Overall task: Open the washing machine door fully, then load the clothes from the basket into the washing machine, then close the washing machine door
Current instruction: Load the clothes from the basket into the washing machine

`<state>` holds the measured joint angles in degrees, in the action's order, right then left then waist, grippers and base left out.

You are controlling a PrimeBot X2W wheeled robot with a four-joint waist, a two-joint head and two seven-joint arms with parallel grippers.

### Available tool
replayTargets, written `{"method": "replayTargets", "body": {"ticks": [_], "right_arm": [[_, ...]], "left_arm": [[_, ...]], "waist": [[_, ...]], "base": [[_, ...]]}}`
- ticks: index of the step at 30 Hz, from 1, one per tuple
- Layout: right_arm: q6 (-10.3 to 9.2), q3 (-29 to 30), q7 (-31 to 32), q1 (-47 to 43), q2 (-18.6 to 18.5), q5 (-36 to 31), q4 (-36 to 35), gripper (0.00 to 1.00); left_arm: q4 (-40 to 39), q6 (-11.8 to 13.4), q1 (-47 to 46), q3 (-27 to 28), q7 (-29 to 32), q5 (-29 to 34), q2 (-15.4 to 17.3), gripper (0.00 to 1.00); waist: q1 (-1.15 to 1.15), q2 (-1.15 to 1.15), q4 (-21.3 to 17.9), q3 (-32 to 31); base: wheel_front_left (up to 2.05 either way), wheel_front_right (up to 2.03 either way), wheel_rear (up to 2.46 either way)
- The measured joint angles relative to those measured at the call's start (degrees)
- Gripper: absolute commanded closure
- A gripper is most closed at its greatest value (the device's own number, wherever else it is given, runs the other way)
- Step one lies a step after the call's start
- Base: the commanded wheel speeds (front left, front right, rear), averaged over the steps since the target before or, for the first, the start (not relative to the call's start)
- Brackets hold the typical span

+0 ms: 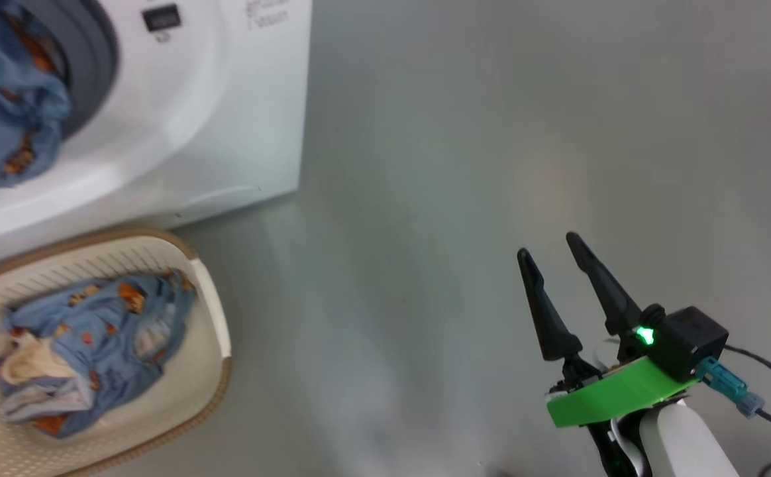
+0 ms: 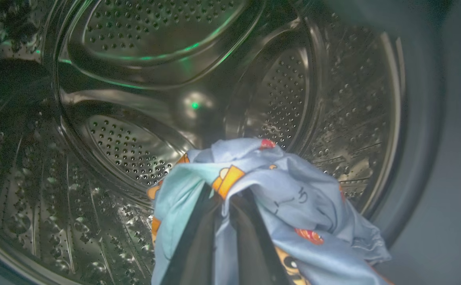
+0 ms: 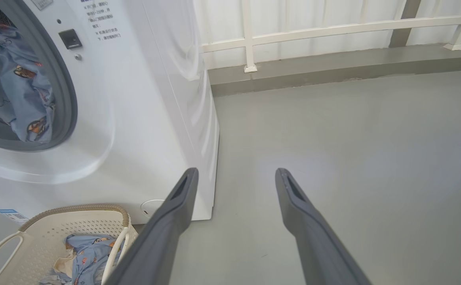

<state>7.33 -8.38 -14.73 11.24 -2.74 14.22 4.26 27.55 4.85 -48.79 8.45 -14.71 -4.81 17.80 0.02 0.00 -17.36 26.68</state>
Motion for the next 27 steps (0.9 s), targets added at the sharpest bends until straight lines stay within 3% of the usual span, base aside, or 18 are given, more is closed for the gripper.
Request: {"method": "replayTargets", "body": {"ticks": [13, 27], "right_arm": [[0.00, -0.6, 0.0, 2.7, 0.0, -1.1, -0.9, 0.00], [0.00, -4.6, 0.0, 2.9, 0.1, -2.0, -0.7, 0.00]], "left_arm": [[4.9, -0.1, -12.2, 1.6, 0.0, 0.9, 3.4, 1.00], [7.0, -0.6, -28.6, 1.7, 0.0, 1.8, 7.0, 1.00]], "waist": [[-0.01, 0.00, -2.9, 12.3], [-0.01, 0.00, -3.6, 18.3]], "base": [[0.00, 0.00, 0.00], [0.00, 0.00, 0.00]]}}
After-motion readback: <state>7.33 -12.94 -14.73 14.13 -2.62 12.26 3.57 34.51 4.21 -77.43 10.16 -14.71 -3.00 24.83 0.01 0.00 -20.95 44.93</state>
